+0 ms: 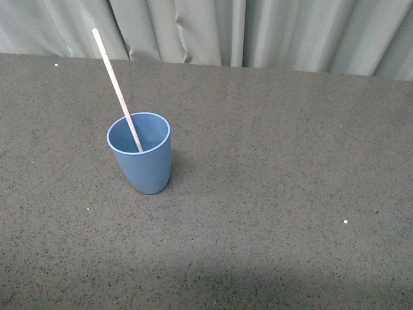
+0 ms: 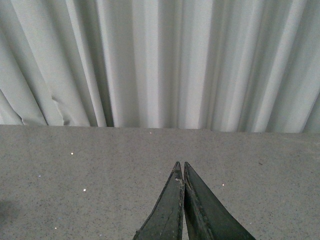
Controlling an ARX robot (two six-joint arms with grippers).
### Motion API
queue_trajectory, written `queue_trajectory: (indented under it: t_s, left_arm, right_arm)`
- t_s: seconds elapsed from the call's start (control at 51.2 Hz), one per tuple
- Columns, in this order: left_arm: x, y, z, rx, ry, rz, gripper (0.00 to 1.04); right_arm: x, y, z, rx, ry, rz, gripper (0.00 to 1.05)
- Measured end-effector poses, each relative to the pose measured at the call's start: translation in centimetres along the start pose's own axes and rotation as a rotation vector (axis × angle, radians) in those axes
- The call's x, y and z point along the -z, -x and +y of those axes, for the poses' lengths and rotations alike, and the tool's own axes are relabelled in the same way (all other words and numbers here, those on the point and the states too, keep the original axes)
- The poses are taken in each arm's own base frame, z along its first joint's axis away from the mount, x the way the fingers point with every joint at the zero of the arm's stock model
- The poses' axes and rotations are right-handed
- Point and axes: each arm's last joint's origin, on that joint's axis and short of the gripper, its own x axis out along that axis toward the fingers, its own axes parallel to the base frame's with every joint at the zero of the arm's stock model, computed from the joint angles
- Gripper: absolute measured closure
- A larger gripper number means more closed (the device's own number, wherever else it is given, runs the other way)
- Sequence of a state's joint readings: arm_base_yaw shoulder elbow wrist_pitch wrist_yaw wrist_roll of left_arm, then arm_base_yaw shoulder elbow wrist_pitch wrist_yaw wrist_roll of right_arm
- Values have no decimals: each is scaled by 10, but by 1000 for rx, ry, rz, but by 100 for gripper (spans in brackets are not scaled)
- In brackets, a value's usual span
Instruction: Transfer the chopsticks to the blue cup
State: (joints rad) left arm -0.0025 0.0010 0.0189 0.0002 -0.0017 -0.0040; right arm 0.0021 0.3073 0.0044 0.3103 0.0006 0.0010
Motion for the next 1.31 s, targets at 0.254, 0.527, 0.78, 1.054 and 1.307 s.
queue_trajectory:
  t_s: [0.254,0.527,0.78,1.054,1.307]
  left_arm:
    - [0,0,0,0,0,0,7]
    - [0,0,0,0,0,0,7]
    - [0,0,0,0,0,0,7]
    - [0,0,0,0,0,0,7]
    - [0,0,0,0,0,0,7]
  right_arm:
    - [0,6,0,-1,0,0,104]
    - [5,16,0,-2,1,35,104]
    - [3,19,0,-3,2,6,83]
    - [3,19,0,-2,2,5,40]
    - [3,19,0,-2,1,5,10]
